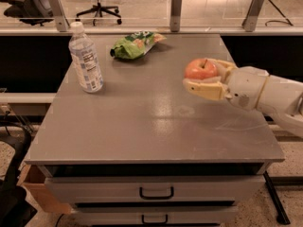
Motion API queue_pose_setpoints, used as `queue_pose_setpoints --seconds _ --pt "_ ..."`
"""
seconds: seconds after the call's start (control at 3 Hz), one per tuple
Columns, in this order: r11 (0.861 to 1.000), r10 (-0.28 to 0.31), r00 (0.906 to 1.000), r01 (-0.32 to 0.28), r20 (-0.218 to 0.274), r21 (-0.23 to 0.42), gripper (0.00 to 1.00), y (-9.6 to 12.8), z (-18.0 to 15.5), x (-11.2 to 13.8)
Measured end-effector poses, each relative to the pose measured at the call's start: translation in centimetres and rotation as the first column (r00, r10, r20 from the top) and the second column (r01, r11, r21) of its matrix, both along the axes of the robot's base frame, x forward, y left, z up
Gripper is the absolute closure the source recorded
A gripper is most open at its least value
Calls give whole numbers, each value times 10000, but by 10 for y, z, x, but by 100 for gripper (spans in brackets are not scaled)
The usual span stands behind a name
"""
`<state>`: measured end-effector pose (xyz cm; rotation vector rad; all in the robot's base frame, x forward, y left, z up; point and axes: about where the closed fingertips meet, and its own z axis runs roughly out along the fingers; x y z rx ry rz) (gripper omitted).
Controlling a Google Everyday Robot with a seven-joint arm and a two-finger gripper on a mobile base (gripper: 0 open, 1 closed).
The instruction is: Move apple near green rice chip bag
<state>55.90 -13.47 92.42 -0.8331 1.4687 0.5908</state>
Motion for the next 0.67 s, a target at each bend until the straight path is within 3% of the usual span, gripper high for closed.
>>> queue_pose_setpoints --seconds 0.33,0.67 --pt "9992 -401 9992 400 -61 -38 100 13 30 58" --pt "9962 -855 9946 843 -590 -213 100 17 40 112"
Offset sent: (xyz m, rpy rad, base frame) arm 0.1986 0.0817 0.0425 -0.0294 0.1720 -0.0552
